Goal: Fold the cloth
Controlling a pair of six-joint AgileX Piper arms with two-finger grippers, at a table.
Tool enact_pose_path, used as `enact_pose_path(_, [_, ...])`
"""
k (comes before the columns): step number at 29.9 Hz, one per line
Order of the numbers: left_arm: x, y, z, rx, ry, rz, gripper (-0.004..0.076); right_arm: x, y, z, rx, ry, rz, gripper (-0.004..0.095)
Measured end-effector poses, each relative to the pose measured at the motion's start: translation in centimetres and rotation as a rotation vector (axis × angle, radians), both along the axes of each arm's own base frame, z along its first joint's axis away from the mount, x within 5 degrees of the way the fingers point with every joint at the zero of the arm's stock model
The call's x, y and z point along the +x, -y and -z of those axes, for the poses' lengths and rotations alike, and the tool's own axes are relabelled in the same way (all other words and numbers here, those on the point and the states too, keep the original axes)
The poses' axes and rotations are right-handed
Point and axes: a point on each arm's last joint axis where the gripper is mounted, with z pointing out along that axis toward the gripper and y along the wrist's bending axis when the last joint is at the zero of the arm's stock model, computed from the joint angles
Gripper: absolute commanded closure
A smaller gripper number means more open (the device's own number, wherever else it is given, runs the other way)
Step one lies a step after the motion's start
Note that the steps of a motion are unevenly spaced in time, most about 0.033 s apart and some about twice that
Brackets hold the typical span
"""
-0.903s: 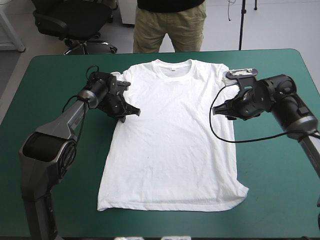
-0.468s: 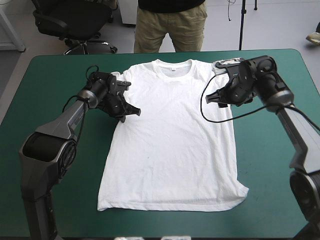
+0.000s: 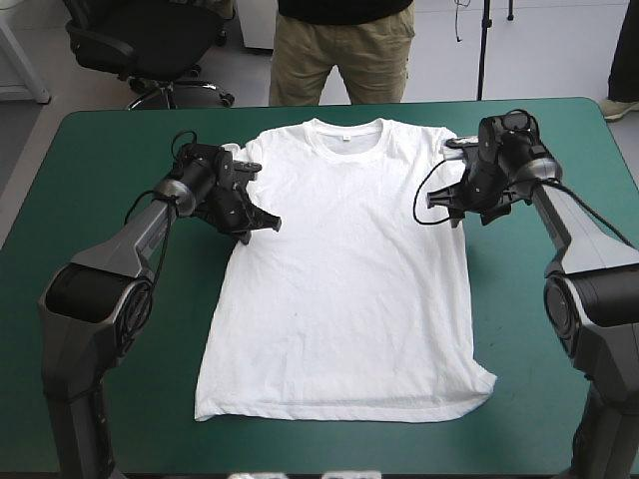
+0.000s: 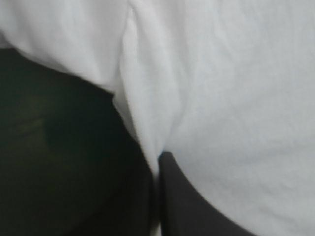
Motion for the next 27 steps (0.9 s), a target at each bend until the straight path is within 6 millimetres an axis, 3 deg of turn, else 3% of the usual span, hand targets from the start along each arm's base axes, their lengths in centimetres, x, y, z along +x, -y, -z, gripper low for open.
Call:
enact_pose_path(9, [0.0, 0.0, 0.0, -0.001, 0.000, 0.000, 0.0741, 1.3, -0.7, 4.2, 0.038, -0.082, -0.004, 0.0390])
enact_pose_path(12, [0.0, 0.0, 0.0, -0.001, 0.000, 0.000, 0.0741, 1.5, -0.7, 4.5, 0.038, -0.085, -0.007, 0.0423])
enact_pose_path(15, [0.0, 0.0, 0.0, -0.001, 0.001, 0.000, 0.0741, 1.6, -0.7, 4.8, 0.037, -0.096, -0.019, 0.0517])
enact_pose_path(17, [0.0, 0.0, 0.0, -0.001, 0.001, 0.000, 0.0741, 1.6, -0.7, 4.9, 0.026, -0.104, -0.030, 0.0645])
enact_pose_path(20, [0.0, 0.0, 0.0, -0.001, 0.002, 0.000, 0.0741, 1.7, -1.2, 5.3, -0.007, -0.115, -0.070, 0.0915])
enact_pose_path(27, [0.1, 0.0, 0.1, -0.003, 0.006, 0.000, 0.0741, 1.6, -3.6, 6.0, -0.035, -0.123, -0.148, 0.0926])
